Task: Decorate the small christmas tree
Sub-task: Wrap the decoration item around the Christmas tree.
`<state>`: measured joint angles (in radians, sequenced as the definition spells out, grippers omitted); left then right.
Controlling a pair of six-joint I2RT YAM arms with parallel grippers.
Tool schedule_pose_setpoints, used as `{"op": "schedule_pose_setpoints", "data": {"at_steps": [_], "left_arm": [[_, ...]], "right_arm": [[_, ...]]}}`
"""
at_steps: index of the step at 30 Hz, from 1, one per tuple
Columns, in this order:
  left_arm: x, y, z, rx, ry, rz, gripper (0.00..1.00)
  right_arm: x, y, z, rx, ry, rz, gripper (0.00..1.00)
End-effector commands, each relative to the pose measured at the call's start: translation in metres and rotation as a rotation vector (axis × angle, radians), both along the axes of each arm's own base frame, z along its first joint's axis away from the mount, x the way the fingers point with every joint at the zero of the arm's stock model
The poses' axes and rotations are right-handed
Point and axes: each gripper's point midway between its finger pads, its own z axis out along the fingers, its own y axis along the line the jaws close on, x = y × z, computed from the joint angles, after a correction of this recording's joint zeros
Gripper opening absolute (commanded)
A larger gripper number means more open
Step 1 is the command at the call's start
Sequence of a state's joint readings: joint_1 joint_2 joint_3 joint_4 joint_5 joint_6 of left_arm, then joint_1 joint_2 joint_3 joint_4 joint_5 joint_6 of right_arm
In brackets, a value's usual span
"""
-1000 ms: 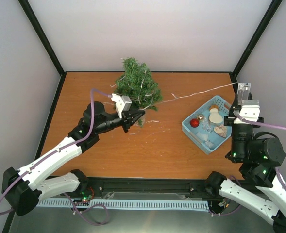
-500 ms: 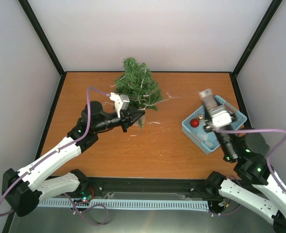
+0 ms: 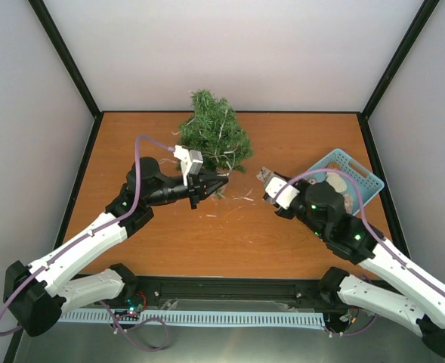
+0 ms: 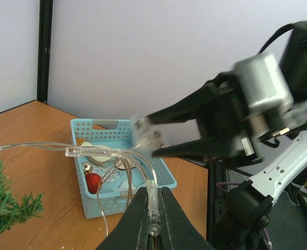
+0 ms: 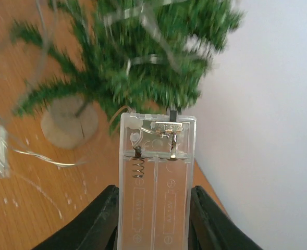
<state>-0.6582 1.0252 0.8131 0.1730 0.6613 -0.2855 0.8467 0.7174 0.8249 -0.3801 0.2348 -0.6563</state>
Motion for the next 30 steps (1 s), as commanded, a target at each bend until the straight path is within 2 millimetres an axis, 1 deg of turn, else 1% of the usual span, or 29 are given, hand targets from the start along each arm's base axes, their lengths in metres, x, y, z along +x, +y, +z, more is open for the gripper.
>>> {"op": "schedule_pose_setpoints", "data": {"at_steps": [1, 2, 3, 6, 8, 11, 13, 15, 19, 21, 22, 24, 25, 26, 28, 29, 30], "left_arm": [[-0.006, 0.0, 0.018, -0.037, -0.081, -0.034, 0.01], [-0.005, 0.0, 0.019, -0.038, -0.079, -0.029, 0.01], [-0.003, 0.0, 0.019, -0.038, -0.078, -0.022, 0.01], [-0.001, 0.003, 0.022, -0.042, -0.08, 0.004, 0.01], [-0.001, 0.005, 0.025, -0.05, -0.087, 0.017, 0.01], [0.001, 0.008, 0.028, -0.06, -0.088, 0.042, 0.01], [0.001, 0.009, 0.029, -0.061, -0.089, 0.049, 0.01], [0.001, 0.01, 0.029, -0.061, -0.09, 0.053, 0.01], [0.003, 0.009, 0.028, -0.056, -0.087, 0.056, 0.0], [0.003, 0.007, 0.025, -0.049, -0.082, 0.047, 0.01], [0.003, 0.006, 0.022, -0.043, -0.083, 0.038, 0.01], [0.002, 0.003, 0.014, -0.016, -0.102, 0.015, 0.01], [0.001, 0.002, 0.008, 0.004, -0.13, 0.004, 0.01], [0.0, 0.002, 0.003, 0.02, -0.155, -0.004, 0.01], [-0.002, 0.001, -0.007, 0.048, -0.206, -0.021, 0.01], [-0.003, 0.0, -0.009, 0.06, -0.236, -0.033, 0.01], [-0.005, -0.001, -0.012, 0.071, -0.258, -0.046, 0.01]], "right_arm": [[0.027, -0.022, -0.043, -0.131, 0.077, -0.209, 0.05], [0.033, -0.025, -0.049, -0.141, 0.093, -0.251, 0.05], [0.04, -0.034, -0.053, -0.148, 0.104, -0.316, 0.04], [0.061, -0.069, -0.065, -0.18, 0.129, -0.525, 0.03], [0.07, -0.093, -0.076, -0.193, 0.154, -0.634, 0.03], [0.077, -0.122, -0.093, -0.138, 0.211, -0.743, 0.04], [0.08, -0.135, -0.099, -0.095, 0.235, -0.785, 0.05], [0.083, -0.144, -0.095, -0.058, 0.239, -0.828, 0.05], [0.088, -0.152, -0.087, 0.002, 0.235, -0.86, 0.05], [0.09, -0.147, -0.081, 0.042, 0.237, -0.835, 0.05], [0.09, -0.14, -0.078, 0.062, 0.246, -0.799, 0.05], [0.088, -0.119, -0.069, 0.12, 0.283, -0.684, 0.1], [0.083, -0.104, -0.065, 0.155, 0.316, -0.599, 0.15], [0.078, -0.089, -0.058, 0.193, 0.346, -0.509, 0.24], [0.061, -0.058, -0.054, 0.234, 0.434, -0.328, 0.37], [0.053, -0.046, -0.047, 0.257, 0.467, -0.253, 0.4], [0.047, -0.038, -0.042, 0.273, 0.497, -0.205, 0.42]]}}
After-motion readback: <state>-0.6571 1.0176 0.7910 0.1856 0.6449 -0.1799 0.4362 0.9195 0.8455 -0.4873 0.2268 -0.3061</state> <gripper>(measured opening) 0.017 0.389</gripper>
